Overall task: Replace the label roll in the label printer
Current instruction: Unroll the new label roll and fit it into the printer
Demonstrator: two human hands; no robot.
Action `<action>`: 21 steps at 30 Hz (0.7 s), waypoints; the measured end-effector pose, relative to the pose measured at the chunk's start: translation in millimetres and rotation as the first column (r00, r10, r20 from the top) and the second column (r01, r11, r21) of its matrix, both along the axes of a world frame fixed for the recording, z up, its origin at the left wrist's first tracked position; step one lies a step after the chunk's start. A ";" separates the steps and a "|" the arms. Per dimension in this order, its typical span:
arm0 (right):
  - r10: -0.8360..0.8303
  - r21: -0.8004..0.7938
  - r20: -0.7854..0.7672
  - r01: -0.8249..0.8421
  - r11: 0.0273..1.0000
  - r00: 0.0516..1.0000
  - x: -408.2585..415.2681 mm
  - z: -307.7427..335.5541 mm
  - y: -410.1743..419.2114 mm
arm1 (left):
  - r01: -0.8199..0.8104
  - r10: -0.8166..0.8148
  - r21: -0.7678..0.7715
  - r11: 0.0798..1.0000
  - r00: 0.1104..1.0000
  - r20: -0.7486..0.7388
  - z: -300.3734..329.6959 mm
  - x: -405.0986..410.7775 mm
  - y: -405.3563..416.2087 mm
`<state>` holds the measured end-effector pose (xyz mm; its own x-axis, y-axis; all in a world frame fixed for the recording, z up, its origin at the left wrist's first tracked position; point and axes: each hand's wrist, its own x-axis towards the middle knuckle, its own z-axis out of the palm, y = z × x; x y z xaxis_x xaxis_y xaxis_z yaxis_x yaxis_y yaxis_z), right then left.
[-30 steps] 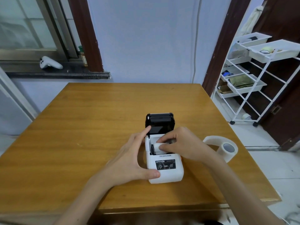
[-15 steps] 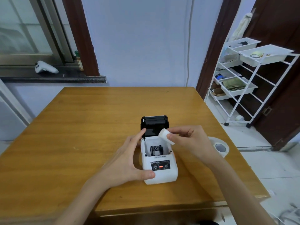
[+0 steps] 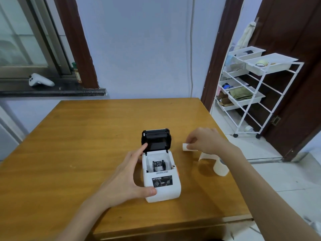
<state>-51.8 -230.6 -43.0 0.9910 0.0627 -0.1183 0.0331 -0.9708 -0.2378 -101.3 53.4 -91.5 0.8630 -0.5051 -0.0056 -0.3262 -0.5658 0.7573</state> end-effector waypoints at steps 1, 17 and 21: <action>-0.002 -0.010 -0.019 0.002 1.000 1.000 2.2 -1.8 0.6 | -0.002 0.002 0.001 1.000 1.000 -0.001 0.4 0.0 -0.1; -0.250 0.225 0.147 0.213 0.951 0.957 -73.5 -1.2 -30.2 | -0.023 0.023 0.002 1.000 1.000 0.011 0.0 -2.3 -1.8; -0.344 0.081 0.028 0.341 0.937 0.939 -90.9 2.2 -34.2 | -0.021 0.021 -0.007 1.000 1.000 0.011 -0.4 -1.8 -1.0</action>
